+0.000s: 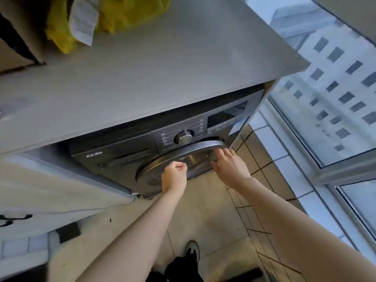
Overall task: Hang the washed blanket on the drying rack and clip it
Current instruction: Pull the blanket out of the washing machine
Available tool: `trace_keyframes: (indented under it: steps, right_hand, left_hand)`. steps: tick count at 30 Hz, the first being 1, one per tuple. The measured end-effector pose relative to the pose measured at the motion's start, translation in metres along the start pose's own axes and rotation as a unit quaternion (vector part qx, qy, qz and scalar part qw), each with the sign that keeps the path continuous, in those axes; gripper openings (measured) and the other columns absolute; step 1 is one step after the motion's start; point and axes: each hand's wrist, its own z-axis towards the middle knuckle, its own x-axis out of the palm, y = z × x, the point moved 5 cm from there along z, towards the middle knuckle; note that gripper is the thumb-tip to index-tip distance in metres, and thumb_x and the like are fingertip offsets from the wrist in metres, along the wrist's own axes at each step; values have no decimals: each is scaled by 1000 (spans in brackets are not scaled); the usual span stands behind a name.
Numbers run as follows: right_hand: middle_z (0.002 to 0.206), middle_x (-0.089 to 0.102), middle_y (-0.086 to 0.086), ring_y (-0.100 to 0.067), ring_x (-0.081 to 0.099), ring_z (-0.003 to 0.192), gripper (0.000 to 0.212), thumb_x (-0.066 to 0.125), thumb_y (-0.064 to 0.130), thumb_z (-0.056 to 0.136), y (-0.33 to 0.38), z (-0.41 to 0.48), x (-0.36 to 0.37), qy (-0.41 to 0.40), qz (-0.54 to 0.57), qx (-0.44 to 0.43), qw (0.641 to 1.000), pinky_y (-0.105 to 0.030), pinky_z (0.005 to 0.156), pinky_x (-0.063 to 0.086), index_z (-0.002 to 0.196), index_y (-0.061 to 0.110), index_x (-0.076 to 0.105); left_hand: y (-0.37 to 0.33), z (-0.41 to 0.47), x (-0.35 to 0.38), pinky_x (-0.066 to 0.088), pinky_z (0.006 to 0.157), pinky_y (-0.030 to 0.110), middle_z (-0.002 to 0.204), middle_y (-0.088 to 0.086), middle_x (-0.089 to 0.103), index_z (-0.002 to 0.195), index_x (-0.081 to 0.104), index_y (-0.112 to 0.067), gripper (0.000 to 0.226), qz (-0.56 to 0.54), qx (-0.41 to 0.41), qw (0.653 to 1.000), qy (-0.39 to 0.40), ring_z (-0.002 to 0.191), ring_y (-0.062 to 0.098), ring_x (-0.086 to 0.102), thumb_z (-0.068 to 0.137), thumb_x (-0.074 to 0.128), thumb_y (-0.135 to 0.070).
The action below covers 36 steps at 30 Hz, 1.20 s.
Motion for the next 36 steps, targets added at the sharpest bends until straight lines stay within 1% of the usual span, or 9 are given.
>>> trace_keyframes:
  steps: [4, 7, 9, 15, 18, 23, 27, 32, 36]
  right_hand:
    - [136, 48, -12, -32, 41, 127, 44, 46, 33, 98, -14, 35, 18, 55, 31, 8, 998, -43, 94, 47, 133, 8, 42]
    - [142, 41, -12, -32, 36, 131, 49, 47, 32, 98, -18, 56, 35, 80, 51, 16, 995, -45, 98, 45, 140, 9, 36]
    - [149, 34, -12, -33, 31, 136, 56, 49, 31, 97, -21, 67, 44, 86, 53, 15, 995, -46, 104, 40, 145, 10, 29]
    - [158, 16, -8, -32, 18, 143, 69, 51, 27, 96, -23, 88, 71, 106, 33, 5, 994, -45, 111, 34, 152, 17, 12]
    - [154, 24, -9, -31, 24, 141, 74, 61, 17, 90, -26, 91, 72, 66, 29, -10, 997, -43, 110, 36, 150, 16, 19]
    - [141, 37, -8, -29, 44, 126, 66, 65, 7, 85, -28, 88, 69, 45, 49, -15, 998, -39, 91, 52, 142, 17, 33]
    - [133, 40, -8, -30, 51, 113, 63, 65, 1, 82, -27, 70, 72, 40, 43, 5, 998, -38, 79, 56, 137, 14, 36]
    - [117, 47, -6, -27, 55, 99, 52, 66, 3, 81, -28, 30, 77, 35, -3, 6, 999, -34, 68, 53, 126, 15, 43]
    - [111, 52, -5, -26, 60, 90, 37, 59, 18, 91, -22, -9, 80, 42, -19, -1, 999, -35, 68, 54, 125, 16, 46]
  left_hand:
    - [6, 25, 28, 53, 90, 40, 93, 2, 70, 87, 64, -17, 16, -186, -169, 968, 15, 92, 26, 67, 93, 59, -30]
    - [7, 37, 47, 55, 81, 38, 108, 7, 67, 103, 59, -11, 24, -301, -257, 917, 47, 95, 26, 66, 92, 63, -32]
    - [4, 45, 56, 52, 78, 36, 120, 9, 64, 109, 52, -13, 30, -366, -287, 883, 66, 99, 27, 65, 91, 63, -34]
    - [1, 61, 73, 48, 98, 35, 137, 13, 54, 119, 48, -11, 33, -468, -312, 825, 57, 120, 28, 57, 96, 56, -33]
    - [3, 63, 74, 45, 104, 38, 137, 13, 53, 127, 48, -4, 40, -469, -303, 828, 44, 122, 28, 56, 97, 53, -30]
    - [17, 66, 75, 52, 94, 37, 128, 13, 60, 93, 55, -7, 21, -455, -297, 839, 30, 108, 28, 64, 94, 60, -27]
    - [27, 58, 76, 57, 70, 31, 119, 13, 64, 117, 53, -4, 36, -449, -290, 845, 18, 90, 25, 69, 92, 62, -29]
    - [38, 29, 71, 56, 87, 41, 94, 12, 67, 96, 51, -5, 20, -429, -291, 855, 30, 93, 30, 70, 93, 60, -23]
    - [58, 9, 67, 58, 77, 40, 97, 14, 69, 113, 52, -2, 29, -408, -289, 864, 54, 86, 27, 72, 93, 61, -21]
